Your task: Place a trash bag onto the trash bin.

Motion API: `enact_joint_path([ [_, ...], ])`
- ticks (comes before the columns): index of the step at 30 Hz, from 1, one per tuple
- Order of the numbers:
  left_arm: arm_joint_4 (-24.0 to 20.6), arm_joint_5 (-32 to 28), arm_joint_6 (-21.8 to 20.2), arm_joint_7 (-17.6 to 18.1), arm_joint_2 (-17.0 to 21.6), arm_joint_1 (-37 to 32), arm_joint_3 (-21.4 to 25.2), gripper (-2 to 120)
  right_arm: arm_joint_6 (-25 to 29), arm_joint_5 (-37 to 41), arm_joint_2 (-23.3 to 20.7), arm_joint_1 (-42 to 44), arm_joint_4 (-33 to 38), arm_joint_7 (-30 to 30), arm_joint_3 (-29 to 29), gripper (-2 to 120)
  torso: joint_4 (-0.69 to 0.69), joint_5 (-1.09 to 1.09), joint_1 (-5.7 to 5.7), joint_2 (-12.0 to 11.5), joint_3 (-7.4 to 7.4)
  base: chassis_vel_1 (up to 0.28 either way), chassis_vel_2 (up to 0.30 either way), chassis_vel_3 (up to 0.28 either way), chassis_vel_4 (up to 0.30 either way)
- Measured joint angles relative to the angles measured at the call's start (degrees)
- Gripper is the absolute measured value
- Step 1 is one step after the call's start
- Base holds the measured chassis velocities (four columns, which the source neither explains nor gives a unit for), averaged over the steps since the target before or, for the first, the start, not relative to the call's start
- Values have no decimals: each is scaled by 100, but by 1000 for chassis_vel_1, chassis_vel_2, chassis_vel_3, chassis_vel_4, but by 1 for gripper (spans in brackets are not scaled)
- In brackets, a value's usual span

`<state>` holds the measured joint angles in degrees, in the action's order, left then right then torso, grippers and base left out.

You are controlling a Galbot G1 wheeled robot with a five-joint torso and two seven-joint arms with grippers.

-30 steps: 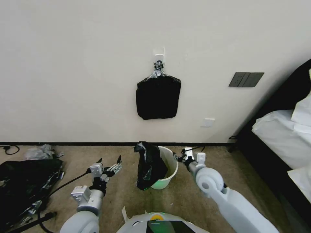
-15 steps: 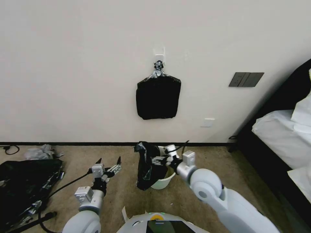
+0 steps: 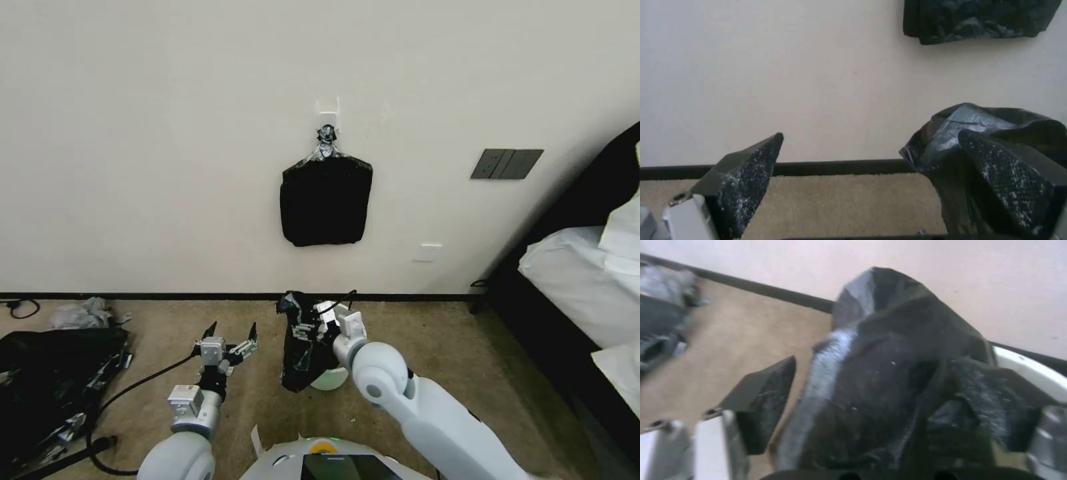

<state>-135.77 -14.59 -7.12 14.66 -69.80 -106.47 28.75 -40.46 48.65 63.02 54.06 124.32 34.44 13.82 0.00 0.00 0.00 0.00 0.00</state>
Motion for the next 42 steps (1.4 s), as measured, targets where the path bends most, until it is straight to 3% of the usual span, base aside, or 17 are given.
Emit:
enact_joint_path([
  [8,-47,21,-86,51,1,-2,-15,100,-19,-140,-60,-56,-207,537,207,53,0,0,0,0,0,0,0,0,0],
  [17,-11,16,-130,61,60,33,-171,100,-10,-139,-155,-25,-204,582,85,22,0,0,0,0,0,0,0,0,0],
  [20,76,-8,-253,70,206,187,-315,100,-1,-141,-173,10,-204,512,7,7,1,1,0,0,0,0,0,0,0],
  [23,174,-76,-371,91,344,363,-425,100,3,-142,-201,35,-197,434,-46,0,0,0,0,0,0,0,0,0,0],
  [31,446,-708,-899,280,735,1006,-806,100,11,-156,-244,161,-134,362,-133,0,0,0,0,0,0,0,0,0,0],
  [34,580,-1351,-1340,484,951,1503,-1091,100,12,-164,-254,184,-126,358,-157,0,0,1,0,0,0,0,0,0,0],
  [42,961,-1979,-1813,860,794,2202,-1727,100,15,-189,-274,249,-126,358,-243,0,2,1,0,0,-1,0,0,0,0],
])
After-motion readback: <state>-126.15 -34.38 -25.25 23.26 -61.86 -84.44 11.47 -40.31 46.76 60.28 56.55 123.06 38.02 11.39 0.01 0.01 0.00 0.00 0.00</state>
